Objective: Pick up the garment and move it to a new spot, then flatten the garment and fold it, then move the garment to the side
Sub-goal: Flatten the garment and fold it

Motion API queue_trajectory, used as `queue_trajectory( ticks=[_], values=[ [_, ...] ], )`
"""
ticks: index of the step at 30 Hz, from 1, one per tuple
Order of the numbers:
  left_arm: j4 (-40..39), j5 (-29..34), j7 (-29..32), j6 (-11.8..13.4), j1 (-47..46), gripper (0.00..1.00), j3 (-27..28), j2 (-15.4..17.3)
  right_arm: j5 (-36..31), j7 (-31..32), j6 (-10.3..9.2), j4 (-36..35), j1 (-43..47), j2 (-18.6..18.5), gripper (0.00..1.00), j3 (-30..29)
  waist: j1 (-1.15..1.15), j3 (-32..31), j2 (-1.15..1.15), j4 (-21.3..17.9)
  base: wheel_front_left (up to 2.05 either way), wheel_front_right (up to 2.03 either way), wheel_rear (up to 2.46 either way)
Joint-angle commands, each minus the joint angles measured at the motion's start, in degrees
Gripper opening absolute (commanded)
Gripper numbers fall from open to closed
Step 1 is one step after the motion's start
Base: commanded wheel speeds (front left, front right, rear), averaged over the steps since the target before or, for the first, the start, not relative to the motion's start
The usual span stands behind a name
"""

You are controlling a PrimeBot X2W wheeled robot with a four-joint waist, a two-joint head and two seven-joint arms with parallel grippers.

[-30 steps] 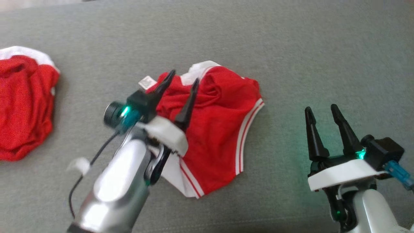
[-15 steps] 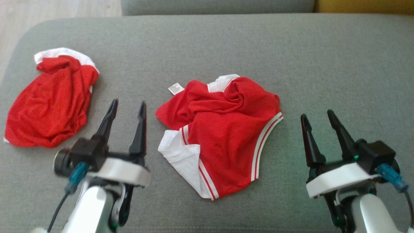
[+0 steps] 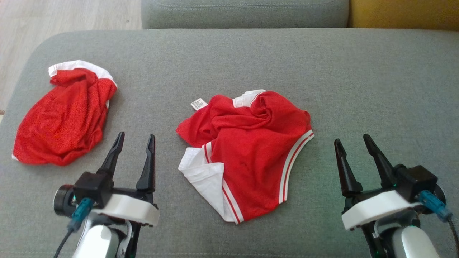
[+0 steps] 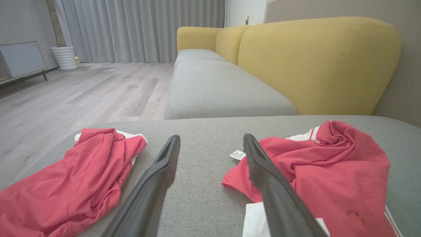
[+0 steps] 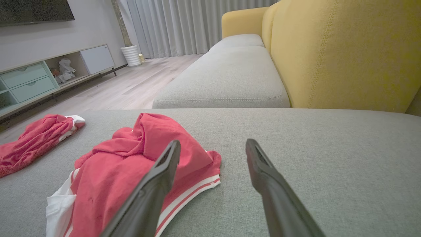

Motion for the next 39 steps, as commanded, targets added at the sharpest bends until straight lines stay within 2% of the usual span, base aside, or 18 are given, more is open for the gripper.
queue_trajectory(
  ticks=[1, 9, 13, 20, 27, 28, 30, 34, 39],
  values=[
    [-2.0, 0.4, -0.7, -0.3, -1.4, 1.0, 2.8, 0.6, 0.0, 0.1, 0.42, -2.3, -1.1, -0.2, 1.0, 1.0, 0.0, 0.0, 0.0, -0.1, 0.0, 0.0, 0.0],
    [-1.7, 0.8, -0.7, -1.0, -1.7, 1.0, 3.0, 0.1, 0.0, 0.3, 0.42, -2.5, -1.3, -0.2, 1.0, 1.0, 0.0, 0.4, 0.0, -0.1, 0.0, 0.0, 0.0],
    [-1.7, 1.1, -0.7, -1.4, -2.3, 1.0, 2.9, -0.4, 1.1, 2.5, 0.42, -0.5, -1.1, -0.2, 1.0, 2.9, 0.0, 0.9, 0.0, 0.3, 0.0, 0.0, 0.0],
    [-1.6, 1.7, -0.7, -2.3, -3.8, 1.0, 2.8, -1.6, 4.5, 7.7, 0.42, 9.7, -0.9, -0.2, 1.0, 11.9, 0.0, 2.9, 0.0, 2.4, 0.0, 0.0, 0.0],
    [-1.5, 2.4, -0.7, -3.2, -4.6, 1.0, 3.5, -2.5, 9.0, 8.8, 0.42, 18.3, -3.8, -0.2, 1.0, 16.0, 0.0, 4.5, 0.0, 3.7, 0.0, 0.0, 0.0],
    [-1.5, 2.5, -0.7, -3.2, -4.6, 1.0, 3.7, -2.6, 9.5, 8.7, 0.42, 18.9, -4.4, -0.2, 0.85, 16.5, 0.0, 4.7, 0.0, 3.7, 0.0, 0.0, 0.0],
    [-1.4, 2.5, -0.7, -3.4, -4.6, 1.0, 4.2, -2.8, 10.1, 8.9, 0.42, 19.9, -5.4, -0.2, 0.02, 17.0, 0.0, 4.9, 0.0, 3.6, 0.0, 0.0, 0.0],
    [-1.4, 2.6, -0.7, -3.7, -4.6, 1.0, 5.7, -2.8, 10.5, 8.6, 0.42, 19.5, -7.4, -0.2, 0.0, 16.6, 0.0, 5.2, 0.0, 3.1, 0.0, 0.0, 0.0],
    [-1.5, 3.2, -0.7, -3.9, -4.6, 1.0, 7.0, -3.0, 7.0, 9.2, 0.42, 14.6, -9.4, -0.3, 0.0, 11.0, 0.0, 5.2, 0.0, 2.4, 0.0, 0.0, 0.0]
  ],
)
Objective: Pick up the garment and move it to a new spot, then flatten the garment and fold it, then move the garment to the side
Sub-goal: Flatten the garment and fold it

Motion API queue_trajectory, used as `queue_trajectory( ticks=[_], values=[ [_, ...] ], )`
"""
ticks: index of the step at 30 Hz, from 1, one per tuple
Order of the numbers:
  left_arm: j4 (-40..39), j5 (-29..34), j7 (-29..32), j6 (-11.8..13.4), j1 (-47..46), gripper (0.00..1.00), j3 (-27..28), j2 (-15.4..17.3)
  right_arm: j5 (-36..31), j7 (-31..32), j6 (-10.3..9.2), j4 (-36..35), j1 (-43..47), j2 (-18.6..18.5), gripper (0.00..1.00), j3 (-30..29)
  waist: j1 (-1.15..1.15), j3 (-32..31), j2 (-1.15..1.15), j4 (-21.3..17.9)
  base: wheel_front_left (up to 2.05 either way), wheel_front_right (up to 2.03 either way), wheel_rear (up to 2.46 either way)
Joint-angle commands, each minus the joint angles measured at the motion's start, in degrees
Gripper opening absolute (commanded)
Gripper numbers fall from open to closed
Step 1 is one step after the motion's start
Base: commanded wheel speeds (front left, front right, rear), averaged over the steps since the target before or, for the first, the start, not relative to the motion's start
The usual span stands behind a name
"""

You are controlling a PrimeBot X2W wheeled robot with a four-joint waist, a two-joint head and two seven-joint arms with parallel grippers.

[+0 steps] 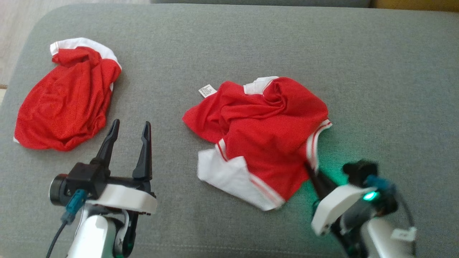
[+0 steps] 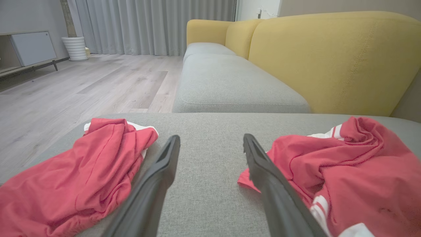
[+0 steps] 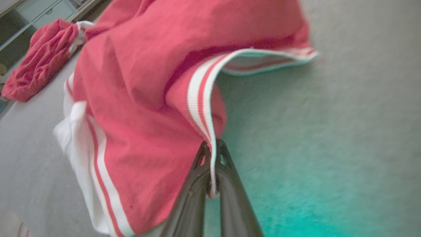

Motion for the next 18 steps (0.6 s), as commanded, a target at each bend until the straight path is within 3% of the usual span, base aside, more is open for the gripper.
queue_trajectory(
  ticks=[1, 9, 14, 18],
  values=[
    [-2.0, 0.7, -0.7, -0.2, -2.7, 1.0, 2.4, 0.5, -1.8, 0.6, 0.42, -4.4, -3.4, -0.4, 0.0, -1.4, 0.0, -0.1, 0.0, -0.3, 0.0, 0.0, 0.0],
    [-2.2, 1.5, -0.7, -1.0, -2.8, 1.0, 3.2, -0.4, -3.9, 7.1, 0.42, -12.2, -6.2, -4.3, 0.0, -12.9, 0.0, 0.6, 0.0, -1.5, 0.0, 0.0, 0.0],
    [-2.1, 1.9, -0.7, -1.6, -3.4, 1.0, 3.3, -0.7, -3.8, 9.8, 0.42, -11.1, -9.8, -6.8, 0.0, -18.5, 0.0, 1.5, 0.0, -1.3, 0.0, 0.0, 0.0],
    [-1.9, 2.4, -0.7, -2.5, -4.8, 1.0, 3.2, -1.3, -3.5, 9.8, 0.42, -5.0, -15.5, -9.8, 0.0, -22.3, 0.0, 3.1, 0.0, -0.4, 0.0, 0.0, 0.0]
  ],
)
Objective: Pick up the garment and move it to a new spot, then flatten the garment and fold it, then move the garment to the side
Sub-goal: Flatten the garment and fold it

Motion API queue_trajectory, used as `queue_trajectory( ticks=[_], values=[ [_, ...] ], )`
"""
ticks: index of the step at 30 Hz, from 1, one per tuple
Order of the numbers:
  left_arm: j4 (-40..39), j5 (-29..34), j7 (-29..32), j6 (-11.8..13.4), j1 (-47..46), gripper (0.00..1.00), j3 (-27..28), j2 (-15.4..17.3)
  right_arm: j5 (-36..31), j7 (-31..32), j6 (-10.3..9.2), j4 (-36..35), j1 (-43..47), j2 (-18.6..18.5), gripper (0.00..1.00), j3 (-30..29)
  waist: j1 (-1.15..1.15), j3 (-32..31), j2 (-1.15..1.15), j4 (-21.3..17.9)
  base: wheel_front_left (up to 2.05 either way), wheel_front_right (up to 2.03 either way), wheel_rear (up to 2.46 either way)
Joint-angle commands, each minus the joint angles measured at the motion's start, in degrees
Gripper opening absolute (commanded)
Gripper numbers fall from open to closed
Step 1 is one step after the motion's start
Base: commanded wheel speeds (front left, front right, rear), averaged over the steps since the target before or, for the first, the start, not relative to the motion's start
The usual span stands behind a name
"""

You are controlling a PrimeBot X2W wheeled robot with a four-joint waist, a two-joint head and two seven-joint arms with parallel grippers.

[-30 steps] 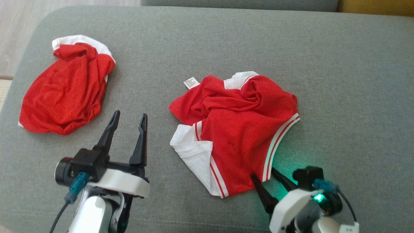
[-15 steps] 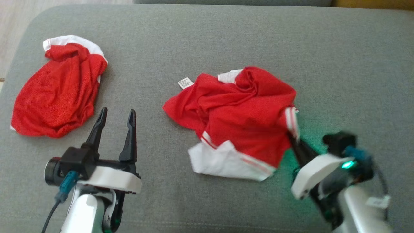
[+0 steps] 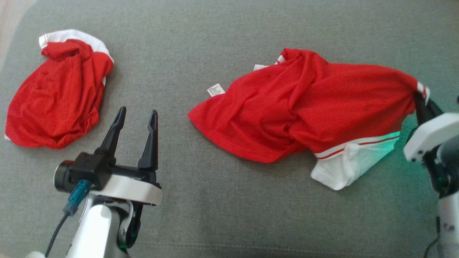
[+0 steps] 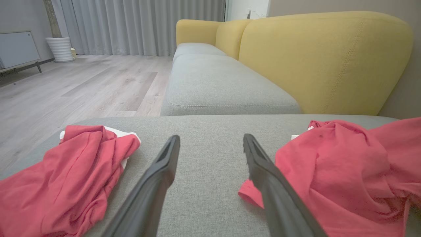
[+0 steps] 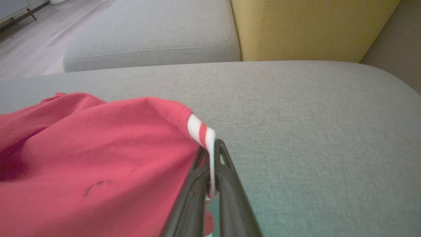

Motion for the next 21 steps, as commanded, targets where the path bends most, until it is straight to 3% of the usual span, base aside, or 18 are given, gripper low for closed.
queue_trajectory(
  ticks=[1, 6, 7, 8, 9, 15, 21],
  values=[
    [-1.9, 0.5, -0.7, -0.2, -2.4, 1.0, 2.5, 0.5, 0.0, -0.9, 0.42, -0.7, -2.7, -1.3, 0.0, 0.8, 0.0, 0.6, 0.0, 0.4, 0.0, 0.0, 0.0],
    [-1.7, 0.9, -0.7, -0.9, -3.3, 1.0, 2.7, 0.0, -1.9, -6.4, 0.42, 9.0, -8.7, -3.1, 0.0, -0.4, 0.0, 1.9, 0.0, 0.9, 0.0, 0.0, 0.0],
    [-1.5, 0.9, -0.7, -1.0, -3.3, 1.0, 2.8, 0.0, -2.5, -7.5, 0.42, 11.1, -9.6, -3.3, 0.23, -0.6, 0.0, 2.0, 0.0, 0.9, 0.0, 0.0, 0.0],
    [-1.4, 1.0, -0.7, -1.2, -3.4, 1.0, 2.7, -0.1, -3.1, -8.9, 0.42, 12.9, -10.6, -3.5, 0.71, -0.8, 0.0, 2.2, 0.0, 0.9, 0.0, 0.0, 0.0],
    [-1.3, 1.1, -0.7, -1.3, -3.5, 1.0, 2.7, -0.1, -3.5, -10.1, 0.42, 14.6, -11.4, -3.4, 1.0, -0.9, 0.0, 2.3, 0.0, 1.0, 0.0, 0.0, 0.0],
    [-0.9, 1.7, -0.7, -1.5, -3.0, 1.0, 3.4, -0.3, -5.1, -17.1, 0.42, 18.2, -12.6, -1.5, 1.0, 0.1, 0.0, 1.6, 0.0, 0.1, 0.0, 0.0, 0.0],
    [-0.7, 2.3, -0.7, -1.3, -1.4, 1.0, 4.1, -0.5, -6.6, -24.7, 0.42, 10.7, -8.3, 1.6, 1.0, 2.2, 0.0, -0.7, 0.0, -1.1, 0.0, 0.0, 0.0]
  ],
)
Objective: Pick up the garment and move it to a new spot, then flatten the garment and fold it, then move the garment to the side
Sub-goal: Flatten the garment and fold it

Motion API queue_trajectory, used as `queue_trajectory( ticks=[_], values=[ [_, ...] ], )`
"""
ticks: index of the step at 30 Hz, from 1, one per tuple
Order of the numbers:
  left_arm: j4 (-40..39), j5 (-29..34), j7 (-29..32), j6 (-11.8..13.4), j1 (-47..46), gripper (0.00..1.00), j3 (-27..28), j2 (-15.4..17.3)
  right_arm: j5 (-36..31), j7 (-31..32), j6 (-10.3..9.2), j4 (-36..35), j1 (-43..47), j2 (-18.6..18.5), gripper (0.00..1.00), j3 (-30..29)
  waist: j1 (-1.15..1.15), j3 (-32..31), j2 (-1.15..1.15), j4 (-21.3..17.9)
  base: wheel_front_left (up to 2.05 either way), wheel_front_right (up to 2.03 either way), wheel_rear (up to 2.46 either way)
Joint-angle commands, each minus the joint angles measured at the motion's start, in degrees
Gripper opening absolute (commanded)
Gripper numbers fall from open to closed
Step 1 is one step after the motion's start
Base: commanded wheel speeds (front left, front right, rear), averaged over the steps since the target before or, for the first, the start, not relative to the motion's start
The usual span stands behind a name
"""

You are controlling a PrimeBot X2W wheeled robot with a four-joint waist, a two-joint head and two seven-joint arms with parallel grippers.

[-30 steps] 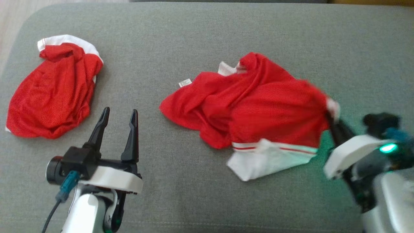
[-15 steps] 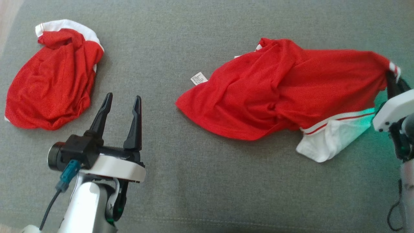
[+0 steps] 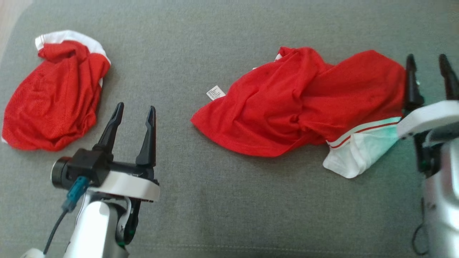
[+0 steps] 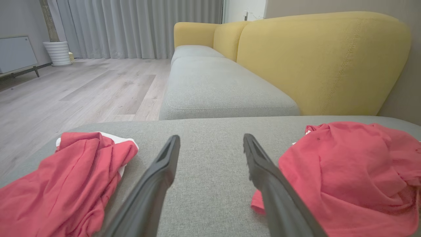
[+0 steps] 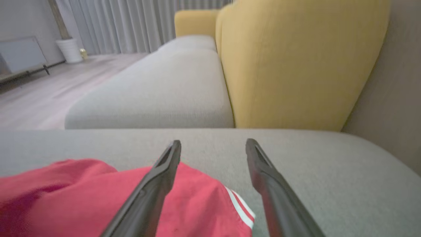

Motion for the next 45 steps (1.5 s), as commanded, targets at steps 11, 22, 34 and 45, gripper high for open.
queue_trajectory(
  ticks=[11, 22, 34, 45],
  values=[
    [-1.9, 1.7, -0.7, 0.5, 3.3, 1.0, 2.6, 0.5, -1.4, 1.6, 0.42, -24.6, 17.3, 6.1, 1.0, 6.1, 0.0, -4.8, 0.0, -1.2, 0.0, 0.0, 0.0],
    [-1.3, 2.1, -0.7, 0.4, 6.2, 1.0, 1.4, 0.5, 1.2, 6.2, 0.42, -33.6, 29.3, 7.4, 1.0, 7.1, 0.0, -7.2, 0.0, -0.6, 0.0, 0.0, 0.0],
    [-1.0, 2.0, -0.7, 0.6, 6.5, 1.0, 1.0, 0.8, 2.9, 6.6, 0.42, -34.8, 30.7, 7.5, 1.0, 6.9, 0.0, -7.3, 0.0, -0.9, 0.0, 0.0, 0.0],
    [0.1, 1.5, 0.6, -2.0, 2.1, 1.0, -5.0, -0.2, 4.0, 6.4, 0.42, -34.3, 29.9, 7.5, 1.0, 7.3, 0.0, -5.3, 0.0, -1.0, 0.0, 0.0, 0.0]
  ],
)
